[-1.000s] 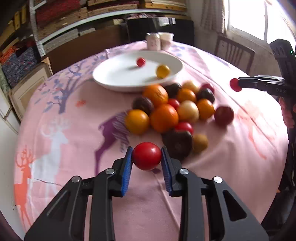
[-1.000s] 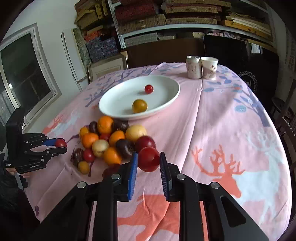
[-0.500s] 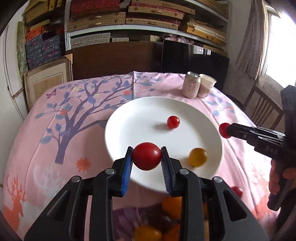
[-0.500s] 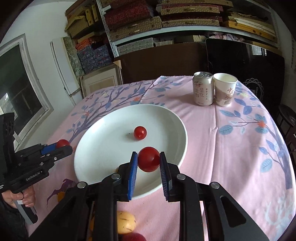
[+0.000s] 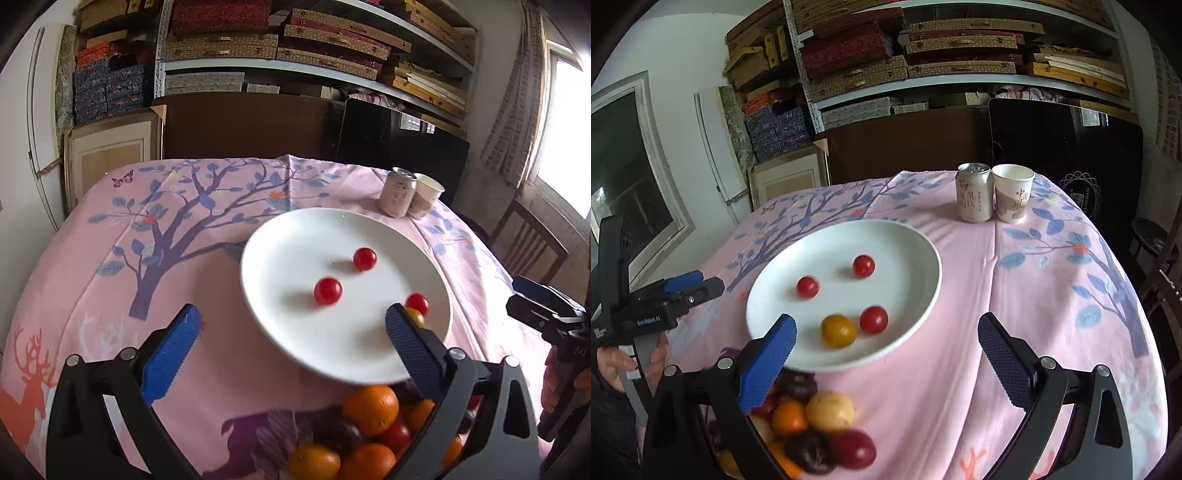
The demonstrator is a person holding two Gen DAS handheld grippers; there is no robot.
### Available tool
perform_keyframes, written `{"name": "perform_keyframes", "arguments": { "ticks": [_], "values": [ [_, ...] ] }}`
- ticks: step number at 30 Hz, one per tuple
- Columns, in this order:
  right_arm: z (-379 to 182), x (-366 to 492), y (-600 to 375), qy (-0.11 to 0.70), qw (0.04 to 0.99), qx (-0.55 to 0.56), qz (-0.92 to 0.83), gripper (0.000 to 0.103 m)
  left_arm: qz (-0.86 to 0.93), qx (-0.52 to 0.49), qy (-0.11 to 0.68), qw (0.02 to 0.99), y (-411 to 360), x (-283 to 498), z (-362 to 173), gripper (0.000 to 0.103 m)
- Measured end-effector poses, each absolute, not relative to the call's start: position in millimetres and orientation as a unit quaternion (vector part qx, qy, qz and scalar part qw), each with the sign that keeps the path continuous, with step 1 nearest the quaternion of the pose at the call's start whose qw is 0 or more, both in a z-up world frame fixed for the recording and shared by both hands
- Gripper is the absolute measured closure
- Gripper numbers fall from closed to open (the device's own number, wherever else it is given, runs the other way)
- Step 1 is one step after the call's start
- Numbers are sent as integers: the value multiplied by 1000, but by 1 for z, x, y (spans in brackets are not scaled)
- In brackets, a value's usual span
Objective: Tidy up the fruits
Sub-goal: 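Drop both cherry tomatoes onto the white plate, then grasp a red plum with the right tool while the left tool grasps a cherry tomato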
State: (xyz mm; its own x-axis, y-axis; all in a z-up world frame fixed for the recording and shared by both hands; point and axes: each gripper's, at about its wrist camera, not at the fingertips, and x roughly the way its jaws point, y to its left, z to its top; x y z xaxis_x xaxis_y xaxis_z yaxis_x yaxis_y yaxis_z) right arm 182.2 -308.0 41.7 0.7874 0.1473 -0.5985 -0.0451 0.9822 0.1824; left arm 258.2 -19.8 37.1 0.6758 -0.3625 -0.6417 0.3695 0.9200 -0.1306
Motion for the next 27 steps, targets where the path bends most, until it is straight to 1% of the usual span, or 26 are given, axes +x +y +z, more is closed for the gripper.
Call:
{"name": "perform_keyframes", "arguments": {
  "ticks": [3,6,11,15,20,21,22,23,24,25,26,27],
  "values": [
    [41,145,-295,349,935,46,43,4,-211,15,371,904,-7,224,35,4],
    [36,121,-282,376,925,34,44,4,-194,79,410,888,-6,190,22,4],
    [9,98,-264,412,908,36,61,4,-226,133,416,871,-7,134,-4,4],
    [-16,96,-250,435,899,20,54,4,-261,110,453,846,-10,130,-23,4],
    [-30,101,-246,441,893,57,77,4,-267,48,488,830,-8,157,-42,5],
    [-31,101,-244,440,893,55,79,4,-277,26,493,824,-7,160,-45,6],
    [-32,101,-242,439,893,51,83,4,-278,25,488,827,-7,161,-45,13],
    [-34,101,-239,442,891,47,87,5,-291,26,481,827,-9,160,-43,29],
    [-35,101,-237,447,888,47,99,14,-314,13,480,819,-9,158,-43,38],
    [-36,100,-233,453,882,54,118,26,-322,0,483,814,-10,158,-43,51],
    [-36,98,-229,455,879,58,128,33,-329,-7,481,812,-11,156,-42,62],
    [-36,96,-225,456,877,59,137,45,-331,4,474,816,-14,152,-40,61]
  ]
}}
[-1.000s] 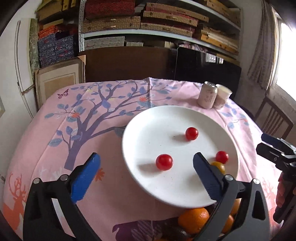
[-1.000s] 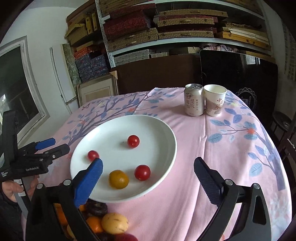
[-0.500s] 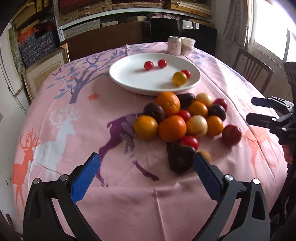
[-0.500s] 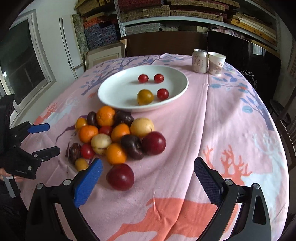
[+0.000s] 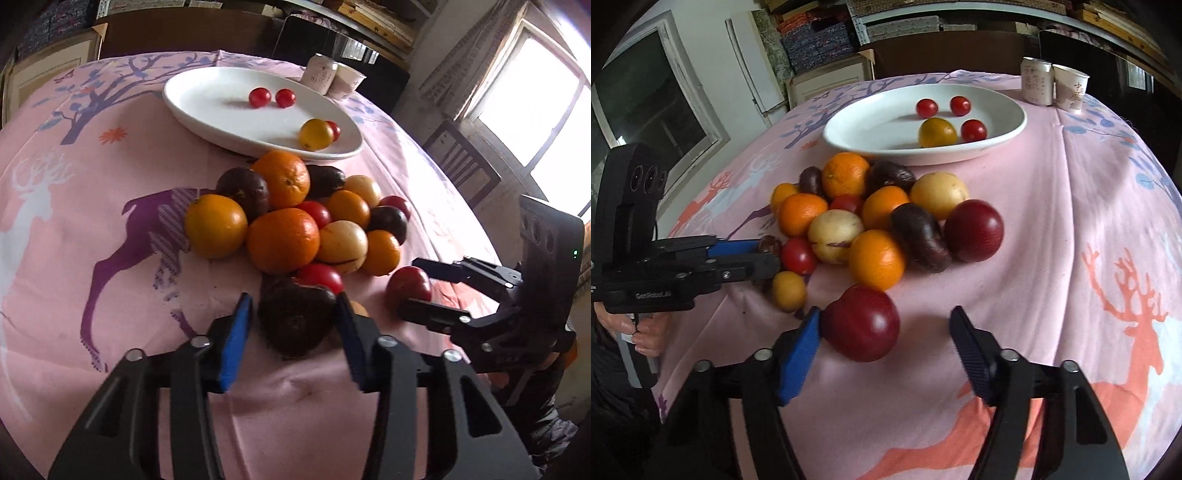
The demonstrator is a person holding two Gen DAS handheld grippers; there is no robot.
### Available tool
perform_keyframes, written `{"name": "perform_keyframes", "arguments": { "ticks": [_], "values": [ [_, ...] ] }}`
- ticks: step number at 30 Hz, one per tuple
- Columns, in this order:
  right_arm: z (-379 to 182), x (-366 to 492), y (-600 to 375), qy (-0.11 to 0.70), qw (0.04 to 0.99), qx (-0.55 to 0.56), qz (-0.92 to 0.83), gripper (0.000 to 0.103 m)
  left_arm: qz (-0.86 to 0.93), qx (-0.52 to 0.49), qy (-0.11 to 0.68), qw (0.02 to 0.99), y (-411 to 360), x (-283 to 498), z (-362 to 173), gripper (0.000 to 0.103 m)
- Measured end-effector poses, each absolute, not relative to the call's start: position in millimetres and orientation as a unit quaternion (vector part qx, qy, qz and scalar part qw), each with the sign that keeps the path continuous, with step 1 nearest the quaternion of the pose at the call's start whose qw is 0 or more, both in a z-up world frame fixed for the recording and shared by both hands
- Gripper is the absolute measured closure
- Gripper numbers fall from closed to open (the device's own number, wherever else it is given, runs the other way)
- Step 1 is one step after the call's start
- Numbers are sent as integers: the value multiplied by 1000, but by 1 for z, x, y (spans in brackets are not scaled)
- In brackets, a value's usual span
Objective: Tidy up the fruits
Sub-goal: 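Grasp a red plum with the right tool while the left tool grasps a cherry tomato, then place the plum and cherry tomato onto the white plate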
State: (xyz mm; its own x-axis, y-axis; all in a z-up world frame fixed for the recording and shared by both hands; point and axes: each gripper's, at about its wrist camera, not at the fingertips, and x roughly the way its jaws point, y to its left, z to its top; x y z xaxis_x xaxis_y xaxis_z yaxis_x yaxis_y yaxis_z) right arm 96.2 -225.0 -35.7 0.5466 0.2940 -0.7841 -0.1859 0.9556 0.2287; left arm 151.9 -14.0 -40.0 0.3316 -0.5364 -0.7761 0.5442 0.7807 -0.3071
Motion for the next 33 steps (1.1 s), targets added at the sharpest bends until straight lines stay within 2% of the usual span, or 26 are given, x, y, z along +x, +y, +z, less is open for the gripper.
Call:
{"name": "perform_keyframes", "arguments": {
  "ticks": [1,2,5,11,16,22,25,30,33],
  "values": [
    [-35,93,-219,458,875,58,147,60,-322,23,465,824,-19,147,-39,61],
    [-35,89,-214,460,873,53,152,62,-318,41,456,830,-21,143,-37,61],
    [-32,78,-201,449,884,4,133,62,-317,60,451,832,-21,135,-33,61],
    [-16,64,-212,421,899,20,121,62,-308,63,450,836,-9,128,-29,62],
    [14,65,-231,378,919,26,105,62,-306,37,409,859,6,129,4,62],
    [44,133,-262,349,928,74,106,62,-246,58,365,896,-17,179,37,62],
    [45,172,-264,355,926,73,109,62,-212,96,348,908,-36,211,37,62],
    [38,235,-263,371,926,33,69,62,-233,61,360,901,-46,264,33,62],
    [31,258,-270,388,918,54,66,62,-235,65,360,901,-54,284,26,62]
  ]
}}
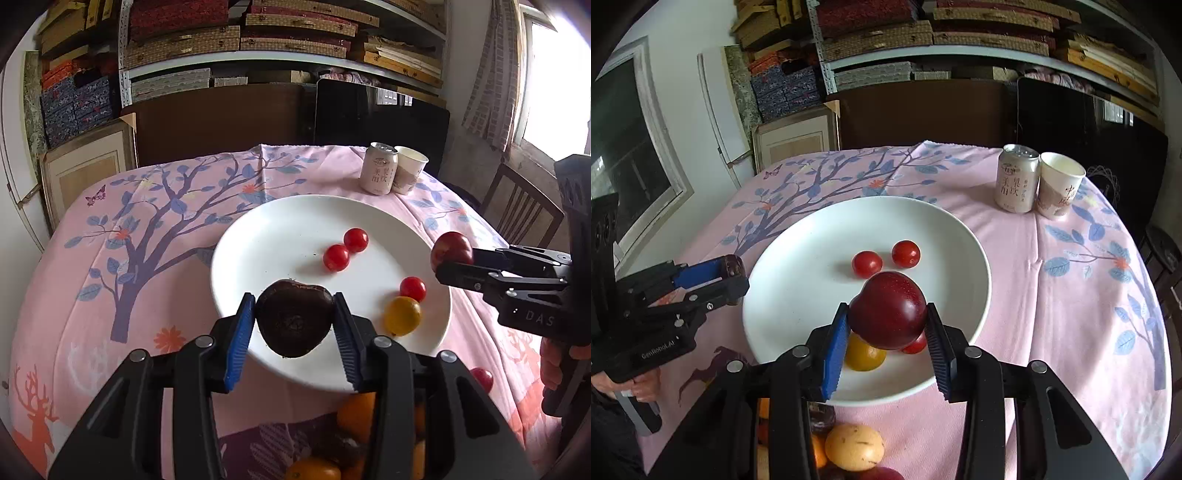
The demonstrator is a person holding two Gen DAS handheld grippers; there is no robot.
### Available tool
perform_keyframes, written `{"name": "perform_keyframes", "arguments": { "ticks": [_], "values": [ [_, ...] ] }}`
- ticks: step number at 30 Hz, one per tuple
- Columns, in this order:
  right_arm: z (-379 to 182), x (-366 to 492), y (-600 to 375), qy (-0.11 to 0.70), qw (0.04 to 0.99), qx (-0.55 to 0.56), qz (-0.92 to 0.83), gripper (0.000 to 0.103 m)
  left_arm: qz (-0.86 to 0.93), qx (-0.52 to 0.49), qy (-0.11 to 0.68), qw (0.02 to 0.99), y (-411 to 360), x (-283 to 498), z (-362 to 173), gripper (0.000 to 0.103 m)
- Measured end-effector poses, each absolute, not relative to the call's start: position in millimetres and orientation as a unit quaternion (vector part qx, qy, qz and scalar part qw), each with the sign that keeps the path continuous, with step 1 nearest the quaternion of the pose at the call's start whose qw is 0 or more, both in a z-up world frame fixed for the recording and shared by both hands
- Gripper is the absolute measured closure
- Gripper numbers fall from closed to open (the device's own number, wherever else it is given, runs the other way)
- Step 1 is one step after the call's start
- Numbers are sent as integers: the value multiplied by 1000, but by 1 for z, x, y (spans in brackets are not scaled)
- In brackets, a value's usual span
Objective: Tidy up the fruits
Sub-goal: 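Place the plum and cherry tomato onto the white plate, then grasp an orange tomato with the left tool while the right tool grasps a red plum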
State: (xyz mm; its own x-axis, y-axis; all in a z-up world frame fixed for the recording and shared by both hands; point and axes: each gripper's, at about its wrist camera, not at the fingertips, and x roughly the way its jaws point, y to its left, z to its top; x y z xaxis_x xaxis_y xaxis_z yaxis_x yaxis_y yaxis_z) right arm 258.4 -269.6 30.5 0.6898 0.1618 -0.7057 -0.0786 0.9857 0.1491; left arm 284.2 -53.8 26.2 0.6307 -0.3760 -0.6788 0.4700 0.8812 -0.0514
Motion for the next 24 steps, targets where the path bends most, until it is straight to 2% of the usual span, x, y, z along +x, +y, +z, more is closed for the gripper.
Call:
{"name": "perform_keyframes", "arguments": {
  "ticks": [3,4,5,6,7,12,17,24],
  "values": [
    [24,268,-270,391,917,55,58,58,-248,40,368,895,-54,294,18,61],
    [23,269,-269,388,918,51,57,28,-250,26,375,892,-53,297,14,59],
    [23,267,-268,383,921,47,53,10,-252,13,380,890,-51,300,12,35],
    [24,263,-268,374,925,44,47,3,-248,0,383,890,-48,302,10,17],
    [25,258,-267,370,927,37,45,4,-239,-10,382,893,-46,302,10,5],
    [36,228,-262,371,927,-3,49,4,-223,-18,373,901,-29,287,17,4],
    [35,187,-262,359,931,-39,48,4,-223,17,357,907,-13,249,22,4],
    [1,158,-287,362,930,27,61,3,-198,101,350,910,1,194,0,4]
  ]
}}
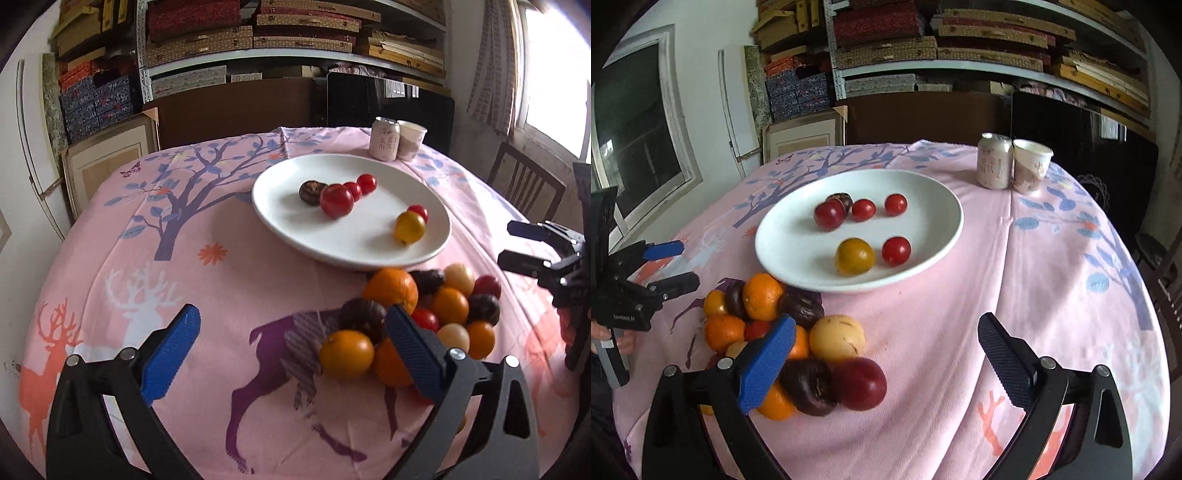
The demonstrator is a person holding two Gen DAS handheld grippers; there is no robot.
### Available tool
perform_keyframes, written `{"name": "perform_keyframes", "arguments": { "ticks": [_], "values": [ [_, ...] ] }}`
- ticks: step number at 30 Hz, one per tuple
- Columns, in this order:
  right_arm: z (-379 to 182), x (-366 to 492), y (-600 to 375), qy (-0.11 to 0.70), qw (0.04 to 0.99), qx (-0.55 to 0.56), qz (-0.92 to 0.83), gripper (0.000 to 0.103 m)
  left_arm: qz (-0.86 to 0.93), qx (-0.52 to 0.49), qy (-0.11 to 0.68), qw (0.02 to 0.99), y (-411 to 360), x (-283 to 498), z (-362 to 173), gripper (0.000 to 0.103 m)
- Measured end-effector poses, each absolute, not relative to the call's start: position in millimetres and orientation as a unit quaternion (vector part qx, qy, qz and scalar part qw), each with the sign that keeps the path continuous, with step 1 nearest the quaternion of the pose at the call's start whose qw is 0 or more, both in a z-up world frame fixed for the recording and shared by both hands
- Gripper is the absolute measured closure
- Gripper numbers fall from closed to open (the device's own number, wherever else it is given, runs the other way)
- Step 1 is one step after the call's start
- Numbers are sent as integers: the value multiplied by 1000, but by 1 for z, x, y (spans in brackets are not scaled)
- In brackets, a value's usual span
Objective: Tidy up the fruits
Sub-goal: 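Grasp an orange tomato with the left tool while the right tool grasps a red plum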
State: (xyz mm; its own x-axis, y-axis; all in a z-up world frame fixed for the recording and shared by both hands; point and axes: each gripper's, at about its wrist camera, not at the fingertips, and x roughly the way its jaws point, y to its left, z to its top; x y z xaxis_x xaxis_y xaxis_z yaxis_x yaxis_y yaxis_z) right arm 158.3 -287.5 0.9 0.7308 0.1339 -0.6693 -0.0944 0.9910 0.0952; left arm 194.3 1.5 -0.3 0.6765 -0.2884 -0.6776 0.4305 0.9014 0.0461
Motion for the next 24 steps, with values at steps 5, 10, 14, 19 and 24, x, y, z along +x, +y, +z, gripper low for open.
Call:
{"name": "perform_keyframes", "arguments": {
  "ticks": [5,10,14,19,24],
  "values": [
    [-28,169,-306,410,908,78,47,3,-174,140,336,915,1,193,-20,4],
    [-36,170,-300,439,888,111,84,4,-206,92,371,901,14,202,-24,4],
    [-41,162,-283,450,888,66,65,3,-264,114,429,856,8,199,-42,4],
    [-39,156,-278,435,896,63,53,45,-255,142,441,849,-9,201,-53,4],
    [-34,146,-258,429,900,34,71,65,-262,136,430,853,-9,198,-49,23]
  ]
}}
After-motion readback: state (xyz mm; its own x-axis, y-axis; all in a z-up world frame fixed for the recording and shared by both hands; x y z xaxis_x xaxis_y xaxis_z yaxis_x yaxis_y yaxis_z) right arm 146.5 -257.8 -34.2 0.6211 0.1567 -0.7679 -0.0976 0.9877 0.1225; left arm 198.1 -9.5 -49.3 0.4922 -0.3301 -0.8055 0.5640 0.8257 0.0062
